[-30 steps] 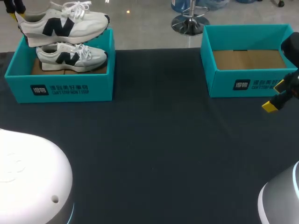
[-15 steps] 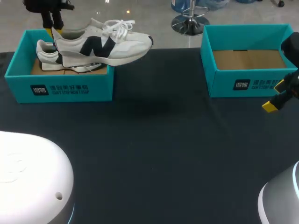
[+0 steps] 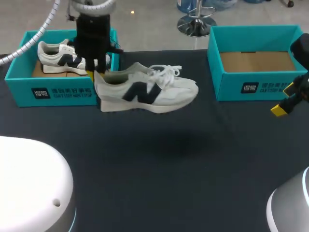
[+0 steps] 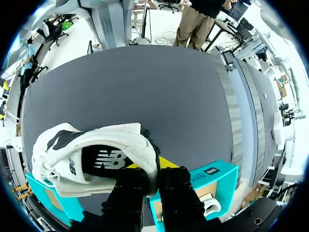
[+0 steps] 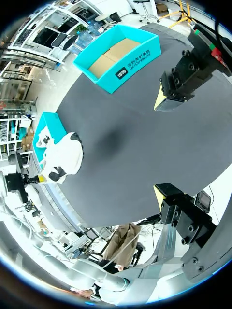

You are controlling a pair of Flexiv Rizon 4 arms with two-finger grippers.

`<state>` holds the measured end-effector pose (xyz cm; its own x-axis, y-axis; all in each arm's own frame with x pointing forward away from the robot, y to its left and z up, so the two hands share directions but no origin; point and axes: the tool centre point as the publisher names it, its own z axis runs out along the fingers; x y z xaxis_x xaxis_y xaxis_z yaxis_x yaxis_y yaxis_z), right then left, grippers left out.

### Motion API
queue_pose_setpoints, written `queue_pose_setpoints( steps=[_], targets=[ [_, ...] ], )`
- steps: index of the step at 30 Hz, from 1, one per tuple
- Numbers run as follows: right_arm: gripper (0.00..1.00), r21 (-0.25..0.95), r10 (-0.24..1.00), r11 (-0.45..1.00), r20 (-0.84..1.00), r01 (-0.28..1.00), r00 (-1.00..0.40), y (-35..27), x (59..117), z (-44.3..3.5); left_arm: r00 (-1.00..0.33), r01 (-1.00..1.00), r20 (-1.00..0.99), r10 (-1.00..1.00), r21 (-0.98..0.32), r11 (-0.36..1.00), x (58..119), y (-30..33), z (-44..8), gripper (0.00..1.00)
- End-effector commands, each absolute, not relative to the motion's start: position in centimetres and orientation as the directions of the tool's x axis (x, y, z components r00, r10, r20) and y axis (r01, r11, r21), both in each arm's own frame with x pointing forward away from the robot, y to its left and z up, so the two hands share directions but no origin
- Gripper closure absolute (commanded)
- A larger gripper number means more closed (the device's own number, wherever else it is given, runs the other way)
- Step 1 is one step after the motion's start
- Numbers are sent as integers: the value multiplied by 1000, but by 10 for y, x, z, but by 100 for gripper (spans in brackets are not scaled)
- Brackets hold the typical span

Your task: Take the shoe out of the shoebox, open the shoe tongue, remove and reinsert the insole, then place the shoe into the shoebox

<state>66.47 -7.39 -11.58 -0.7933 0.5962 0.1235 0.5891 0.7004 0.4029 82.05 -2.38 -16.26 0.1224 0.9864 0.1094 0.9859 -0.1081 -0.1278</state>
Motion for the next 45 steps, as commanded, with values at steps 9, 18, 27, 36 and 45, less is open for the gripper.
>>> queue_pose_setpoints(
  steps=[9, 18, 27, 36, 45],
  targets=[
    [0, 398, 595, 702, 126, 590, -793, -73, 668, -116, 145, 989, 114, 983, -49, -140, 788, -65, -192, 100],
    [0, 398, 595, 702, 126, 590, -793, -73, 668, -116, 190, 981, 133, 973, -55, -184, 778, -74, -195, 100],
    [0, 398, 595, 702, 126, 590, -793, -73, 668, -116, 190, 981, 133, 973, -55, -184, 778, -74, -195, 100],
    [0, 398, 595, 702, 126, 590, -793, -73, 668, -116, 224, 975, 145, 964, -19, -223, 774, -84, -228, 100],
    [0, 398, 595, 702, 126, 590, -793, -73, 668, -116, 227, 974, 158, 961, -25, -226, 770, -86, -269, 100]
  ],
)
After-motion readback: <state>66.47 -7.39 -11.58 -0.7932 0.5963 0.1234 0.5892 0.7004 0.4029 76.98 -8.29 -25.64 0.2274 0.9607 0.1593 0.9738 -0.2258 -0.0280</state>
